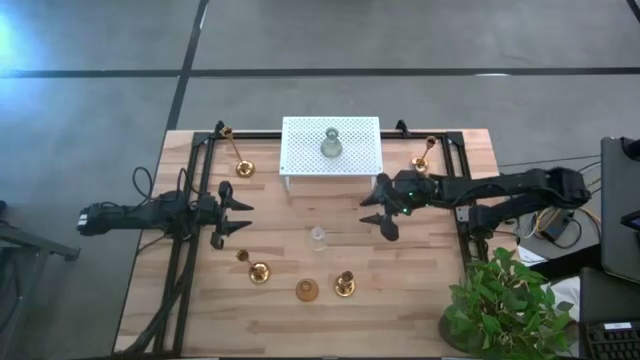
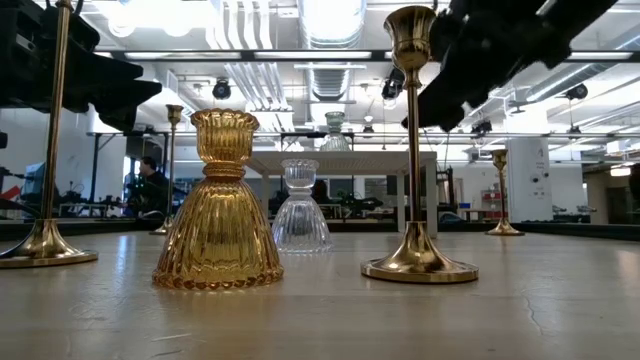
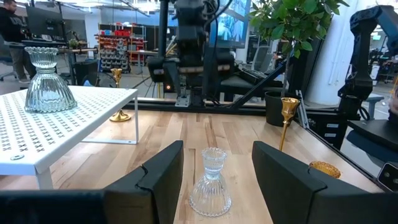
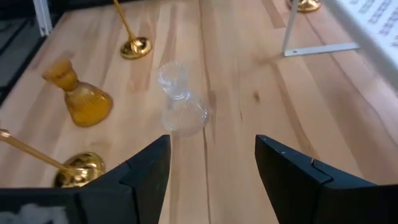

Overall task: Pick & Place candle stick holders
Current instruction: Put the transparent glass candle holder on the shelf

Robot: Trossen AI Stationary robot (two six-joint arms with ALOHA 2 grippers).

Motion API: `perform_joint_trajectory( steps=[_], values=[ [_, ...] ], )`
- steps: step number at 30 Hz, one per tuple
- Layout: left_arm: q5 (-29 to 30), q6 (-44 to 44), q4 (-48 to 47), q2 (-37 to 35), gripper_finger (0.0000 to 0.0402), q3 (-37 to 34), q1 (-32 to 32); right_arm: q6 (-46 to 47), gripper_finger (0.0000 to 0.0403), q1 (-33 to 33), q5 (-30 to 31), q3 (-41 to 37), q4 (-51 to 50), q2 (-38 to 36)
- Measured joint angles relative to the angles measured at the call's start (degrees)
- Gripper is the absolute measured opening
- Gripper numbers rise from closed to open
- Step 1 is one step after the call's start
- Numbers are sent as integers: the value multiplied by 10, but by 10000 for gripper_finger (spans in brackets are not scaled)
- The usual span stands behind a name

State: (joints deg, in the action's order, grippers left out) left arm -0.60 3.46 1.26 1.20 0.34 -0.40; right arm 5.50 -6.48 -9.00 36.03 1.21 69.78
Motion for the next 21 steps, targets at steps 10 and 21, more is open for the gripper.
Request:
perform_joint_trajectory(
  steps=[10,21],
  values=[
    [0,0,0,2,197,0,0,6,221,3,-11,1,113,163],
    [0,0,0,3,197,0,0,69,227,15,-80,2,254,268]
  ],
)
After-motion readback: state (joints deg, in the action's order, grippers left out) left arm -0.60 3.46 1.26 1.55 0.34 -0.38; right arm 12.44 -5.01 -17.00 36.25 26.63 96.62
